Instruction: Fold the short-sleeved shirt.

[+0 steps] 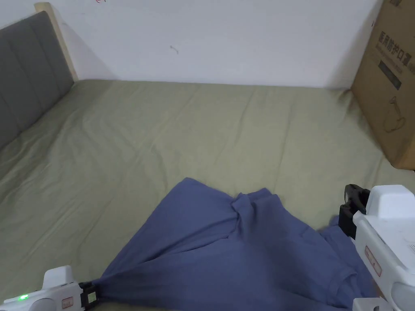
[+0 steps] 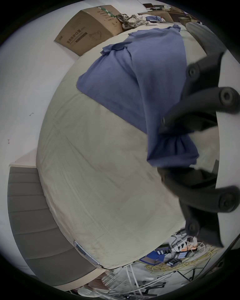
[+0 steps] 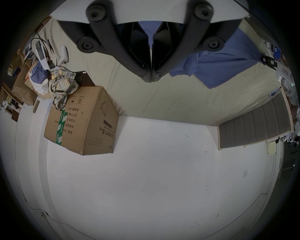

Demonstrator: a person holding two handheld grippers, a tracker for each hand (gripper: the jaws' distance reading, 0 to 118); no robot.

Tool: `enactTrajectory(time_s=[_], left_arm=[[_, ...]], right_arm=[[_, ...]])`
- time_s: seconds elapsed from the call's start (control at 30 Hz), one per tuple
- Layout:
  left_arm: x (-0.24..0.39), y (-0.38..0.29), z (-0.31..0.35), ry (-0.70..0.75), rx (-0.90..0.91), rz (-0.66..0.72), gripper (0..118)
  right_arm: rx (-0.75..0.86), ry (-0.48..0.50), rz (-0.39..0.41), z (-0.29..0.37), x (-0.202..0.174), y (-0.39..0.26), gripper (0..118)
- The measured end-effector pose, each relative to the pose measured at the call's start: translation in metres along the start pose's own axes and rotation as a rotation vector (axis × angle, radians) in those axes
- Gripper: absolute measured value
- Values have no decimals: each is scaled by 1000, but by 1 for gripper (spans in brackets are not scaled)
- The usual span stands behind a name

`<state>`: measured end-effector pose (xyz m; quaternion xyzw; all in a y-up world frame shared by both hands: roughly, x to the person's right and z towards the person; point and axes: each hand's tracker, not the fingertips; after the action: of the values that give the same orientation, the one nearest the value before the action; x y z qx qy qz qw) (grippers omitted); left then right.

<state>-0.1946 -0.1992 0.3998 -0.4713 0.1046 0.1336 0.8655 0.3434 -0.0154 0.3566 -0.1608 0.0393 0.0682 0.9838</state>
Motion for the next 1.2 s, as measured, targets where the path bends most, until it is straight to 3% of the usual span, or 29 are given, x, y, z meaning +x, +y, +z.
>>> enactTrajectory(time_s=[0.03,0.07,0.1,0.17,0.23,0.27,0.3,0.37,0.5,0.63,0.83,0.87,0.9,0.93,1.0,1.13,1.2], left_arm=[[-1,1,1,-30,4,13,11],[0,2,2,-50,10,25,0],[4,2,4,-33,30,5,0],[14,3,10,-13,46,-78,0],[18,5,18,-17,70,-85,0],[20,7,23,-21,87,-89,0],[22,9,27,-24,101,-97,0],[26,12,33,-29,113,-107,0],[27,18,35,-45,121,-101,0],[28,21,36,-61,129,-94,0],[28,27,35,-69,127,-81,0],[28,27,35,-69,129,-79,0],[29,27,35,-68,131,-78,0],[29,28,34,-68,134,-75,0],[30,28,34,-71,135,-69,0],[31,29,38,-82,156,-43,0],[33,29,43,-86,168,-36,0]], right_arm=[[-16,-2,0,-7,2,-2,0],[-31,0,-3,-12,3,-5,1],[-52,6,-19,-21,6,-8,4],[-124,17,-33,-45,10,-13,44],[-208,35,-43,-79,16,-19,103],[-272,60,-57,-101,19,-23,114],[-319,75,-68,-121,21,-28,115],[-409,111,-64,-159,18,-38,115],[-590,138,-55,-226,15,-70,102],[-685,156,-23,-269,3,-98,68],[-740,157,-25,-293,-4,-116,62],[-740,153,-41,-289,-2,-114,52],[-728,157,-47,-285,-1,-112,34],[-707,179,-24,-283,-1,-110,2],[-699,194,31,-275,-4,-109,0],[-622,194,-15,-241,-5,-88,0],[-561,203,4,-222,-4,-73,0]])
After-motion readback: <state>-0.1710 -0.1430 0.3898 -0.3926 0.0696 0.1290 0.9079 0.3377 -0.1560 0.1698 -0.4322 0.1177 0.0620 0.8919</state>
